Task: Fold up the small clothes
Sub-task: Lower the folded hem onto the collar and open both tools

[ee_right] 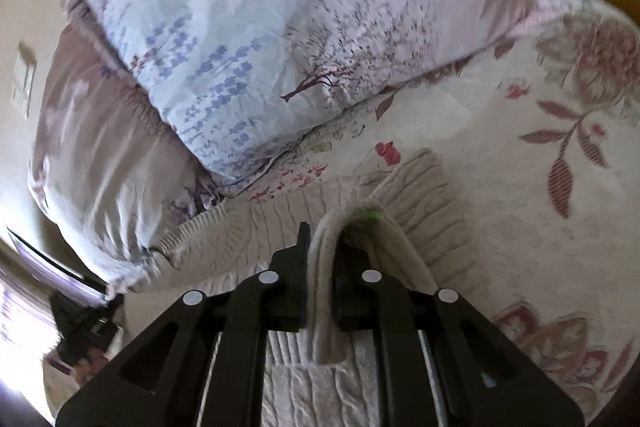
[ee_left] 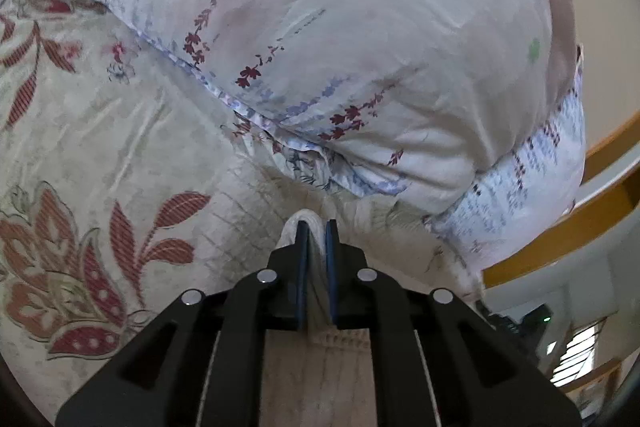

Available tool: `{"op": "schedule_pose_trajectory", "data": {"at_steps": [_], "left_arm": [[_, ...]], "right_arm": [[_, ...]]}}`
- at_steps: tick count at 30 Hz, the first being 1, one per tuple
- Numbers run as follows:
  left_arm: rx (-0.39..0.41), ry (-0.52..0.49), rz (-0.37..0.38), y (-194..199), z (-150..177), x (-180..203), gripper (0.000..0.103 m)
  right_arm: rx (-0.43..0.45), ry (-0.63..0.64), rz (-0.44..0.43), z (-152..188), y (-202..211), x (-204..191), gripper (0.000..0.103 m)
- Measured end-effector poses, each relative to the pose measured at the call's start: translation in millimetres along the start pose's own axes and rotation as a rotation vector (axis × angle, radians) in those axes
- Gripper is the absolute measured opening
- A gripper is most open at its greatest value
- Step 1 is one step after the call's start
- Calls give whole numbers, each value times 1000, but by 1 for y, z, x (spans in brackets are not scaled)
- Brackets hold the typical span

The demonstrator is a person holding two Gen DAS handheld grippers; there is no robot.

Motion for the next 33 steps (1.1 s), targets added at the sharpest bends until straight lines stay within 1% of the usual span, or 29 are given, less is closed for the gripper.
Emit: {"op": "schedule_pose_trajectory", "data": {"at_steps": [1,2,3,4,5,6,8,9,12,14,17,19,22,24,27,28,31,33], "left_arm": [[-4,16,12,-2,-2,1,14],[-10,39,32,-4,-3,1,19],[-11,57,45,-5,-4,1,22],[-7,78,62,-6,-6,1,28],[1,90,74,-6,-7,2,32],[14,101,83,-5,-8,3,34],[28,115,91,-5,-11,4,41],[30,119,93,-5,-12,4,42],[33,115,90,-2,-11,6,46],[36,109,86,3,-9,6,49],[37,73,67,15,-4,4,49],[56,6,17,27,1,6,49],[84,-136,-74,41,13,15,49],[88,-209,-118,47,22,19,49],[74,-304,-171,51,37,23,49],[68,-316,-181,51,39,21,49],[35,-324,-216,45,47,15,48],[10,-320,-223,39,51,12,41]], "right_arm": [[-8,-36,-22,-3,-4,3,17],[-11,-67,-41,-5,-7,6,23],[-12,-93,-58,-8,-8,8,32],[-13,-114,-73,-9,-10,9,38],[-7,-143,-95,-12,-11,11,47],[1,-162,-113,-14,-11,11,52],[22,-172,-119,-17,-9,10,55],[30,-165,-112,-18,-8,8,55],[36,-144,-99,-18,-3,6,55],[54,-117,-81,-15,7,5,55],[81,-40,-27,-8,27,2,55],[98,36,33,-2,42,0,55],[96,110,91,7,55,4,54],[66,152,110,15,59,8,50],[32,192,137,26,60,13,48],[24,202,150,30,59,15,48],[-7,217,174,38,54,21,41],[-33,236,197,43,47,22,29]]}}
Point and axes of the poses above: each gripper's, at about its wrist camera, not at the fingertips, and y roughly against the way its jaws point, x to its right, z to its underside, the point moved 2 cm from there along -y, roughly the way its jaws point, and after that the axes turned 3 degrees about -z, right-handed, at the moved point
